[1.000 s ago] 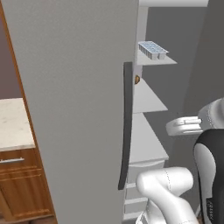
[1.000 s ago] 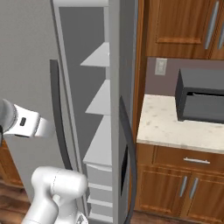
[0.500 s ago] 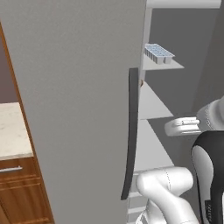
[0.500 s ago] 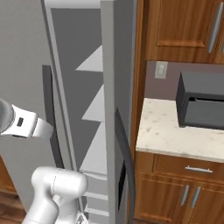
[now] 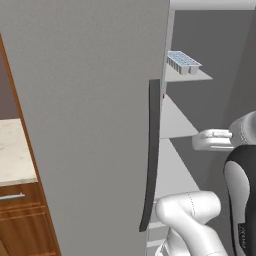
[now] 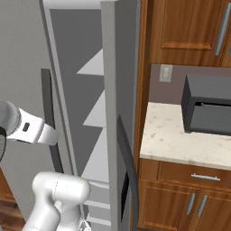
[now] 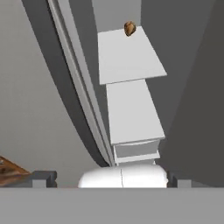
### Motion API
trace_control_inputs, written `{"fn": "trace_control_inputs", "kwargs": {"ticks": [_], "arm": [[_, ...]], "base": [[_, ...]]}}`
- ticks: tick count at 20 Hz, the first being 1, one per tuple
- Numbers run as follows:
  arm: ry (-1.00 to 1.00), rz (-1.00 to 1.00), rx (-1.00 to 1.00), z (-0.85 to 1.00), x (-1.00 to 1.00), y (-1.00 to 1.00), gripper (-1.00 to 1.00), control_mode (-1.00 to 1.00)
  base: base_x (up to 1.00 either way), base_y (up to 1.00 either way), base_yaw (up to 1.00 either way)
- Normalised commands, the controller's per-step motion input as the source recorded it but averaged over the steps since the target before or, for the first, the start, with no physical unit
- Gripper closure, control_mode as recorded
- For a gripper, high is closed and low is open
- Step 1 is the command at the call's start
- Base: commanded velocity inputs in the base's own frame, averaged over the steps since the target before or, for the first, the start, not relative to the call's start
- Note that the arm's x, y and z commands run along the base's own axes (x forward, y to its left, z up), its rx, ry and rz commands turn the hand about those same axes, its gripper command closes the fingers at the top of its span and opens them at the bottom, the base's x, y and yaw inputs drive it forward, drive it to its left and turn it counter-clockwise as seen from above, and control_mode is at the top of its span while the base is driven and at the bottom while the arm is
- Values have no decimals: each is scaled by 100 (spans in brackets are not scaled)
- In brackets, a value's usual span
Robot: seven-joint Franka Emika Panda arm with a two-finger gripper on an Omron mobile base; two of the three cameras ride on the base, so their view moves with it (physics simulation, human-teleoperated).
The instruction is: Open the freezer door, pick up the ice cube tray from the freezer, and place it on the dining counter.
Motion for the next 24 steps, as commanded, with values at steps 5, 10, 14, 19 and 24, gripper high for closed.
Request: {"fn": "trace_control_inputs", "kwargs": {"ticks": [5, 10, 14, 19, 24], "arm": [[-9, -54, 25, 15, 0, -4, -100, -100], [-9, -53, 18, 8, 0, 0, -100, -100], [0, -31, 28, 32, 0, -39, -100, -100], [0, -20, 28, 21, 0, -33, -100, -100], [-5, -23, 15, -2, 0, 4, -100, -100]], "base": [[0, 0, 0], [0, 0, 0], [0, 0, 0], [0, 0, 0], [0, 0, 0]]}}
